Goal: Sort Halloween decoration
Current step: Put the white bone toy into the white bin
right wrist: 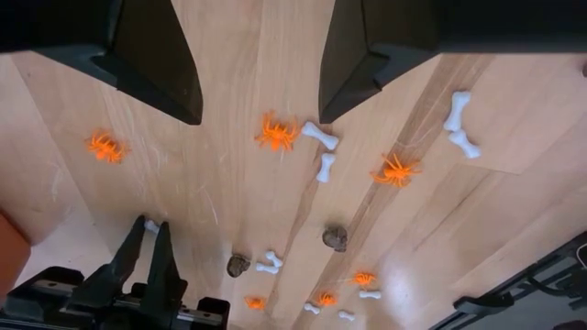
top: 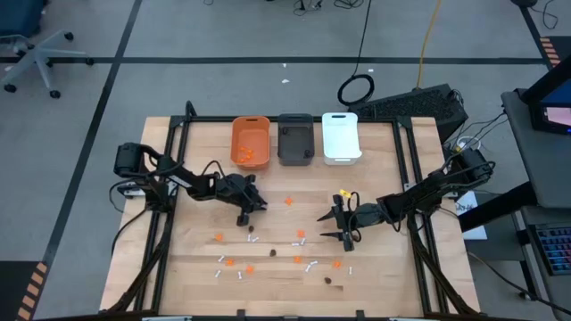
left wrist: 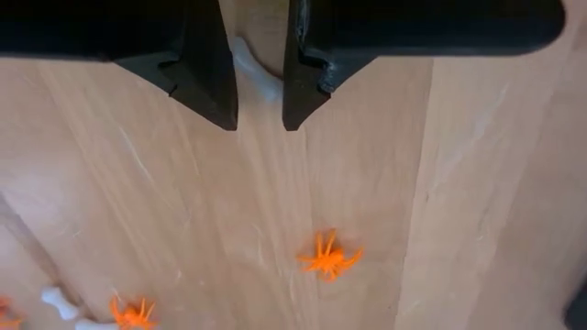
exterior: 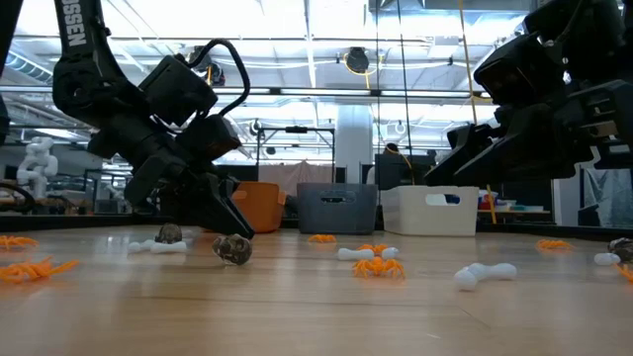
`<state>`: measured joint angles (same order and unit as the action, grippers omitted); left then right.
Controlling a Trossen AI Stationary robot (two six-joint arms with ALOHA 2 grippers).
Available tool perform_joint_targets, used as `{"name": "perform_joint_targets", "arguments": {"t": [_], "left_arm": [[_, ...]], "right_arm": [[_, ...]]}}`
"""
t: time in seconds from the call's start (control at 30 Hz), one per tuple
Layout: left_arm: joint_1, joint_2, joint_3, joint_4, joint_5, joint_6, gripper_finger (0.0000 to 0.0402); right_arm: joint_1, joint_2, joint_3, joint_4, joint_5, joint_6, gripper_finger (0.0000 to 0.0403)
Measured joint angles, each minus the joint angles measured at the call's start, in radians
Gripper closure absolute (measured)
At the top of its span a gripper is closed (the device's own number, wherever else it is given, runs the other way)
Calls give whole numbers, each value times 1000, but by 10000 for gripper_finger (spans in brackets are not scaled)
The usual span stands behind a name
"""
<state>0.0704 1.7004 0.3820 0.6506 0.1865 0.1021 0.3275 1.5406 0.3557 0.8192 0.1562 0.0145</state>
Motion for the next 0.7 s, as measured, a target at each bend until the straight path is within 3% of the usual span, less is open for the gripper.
{"name": "perform_joint_targets", "arguments": {"t": [0.3, 0.7], "left_arm": [[-13, 0, 1, 14, -20, -124, 323], [-78, -50, 8, 10, -154, -176, 322]], "right_arm": [[0, 0, 0, 0, 0, -2, 200], [0, 0, 0, -2, 0, -3, 200]]}}
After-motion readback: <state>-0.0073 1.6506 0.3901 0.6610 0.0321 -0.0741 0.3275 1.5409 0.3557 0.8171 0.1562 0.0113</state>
